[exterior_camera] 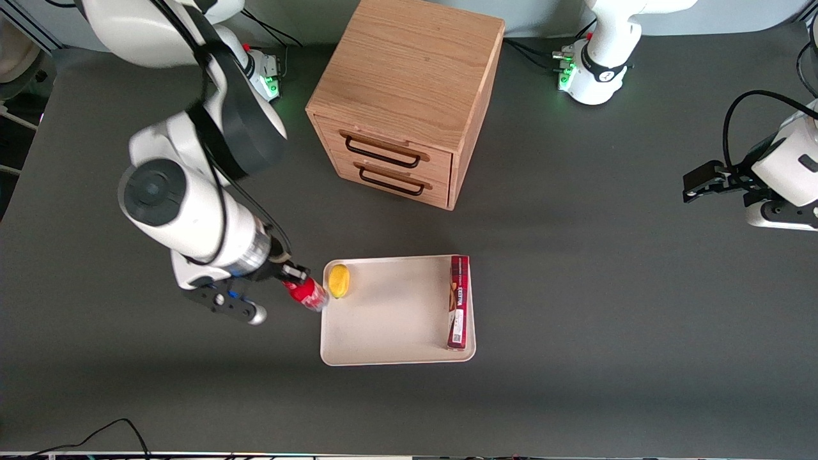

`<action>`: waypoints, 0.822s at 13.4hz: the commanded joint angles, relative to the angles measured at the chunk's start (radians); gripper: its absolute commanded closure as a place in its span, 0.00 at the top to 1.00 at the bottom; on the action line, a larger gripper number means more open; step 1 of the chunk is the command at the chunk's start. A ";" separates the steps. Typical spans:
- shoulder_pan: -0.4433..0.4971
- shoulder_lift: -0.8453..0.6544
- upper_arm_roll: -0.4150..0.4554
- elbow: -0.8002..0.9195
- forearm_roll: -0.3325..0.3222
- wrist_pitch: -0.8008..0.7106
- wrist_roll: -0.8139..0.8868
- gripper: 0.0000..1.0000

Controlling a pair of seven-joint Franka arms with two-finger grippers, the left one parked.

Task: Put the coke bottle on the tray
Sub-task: 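Carry the bottle over the white tray beside the lemon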

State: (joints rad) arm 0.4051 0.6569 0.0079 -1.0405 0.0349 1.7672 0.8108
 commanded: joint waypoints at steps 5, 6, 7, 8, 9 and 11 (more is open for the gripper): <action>0.095 0.191 -0.092 0.080 0.003 0.153 0.047 0.00; 0.100 0.204 -0.095 0.080 0.003 0.155 0.047 0.00; 0.104 0.211 -0.095 0.080 0.000 0.155 0.047 0.00; 0.104 0.219 -0.095 0.079 0.000 0.158 0.047 0.00; 0.104 0.222 -0.095 0.079 0.000 0.175 0.047 0.00; 0.101 0.228 -0.095 0.076 0.002 0.225 0.047 0.00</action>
State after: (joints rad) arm 0.4938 0.8661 -0.0672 -1.0063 0.0349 1.9665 0.8323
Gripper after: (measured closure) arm 0.692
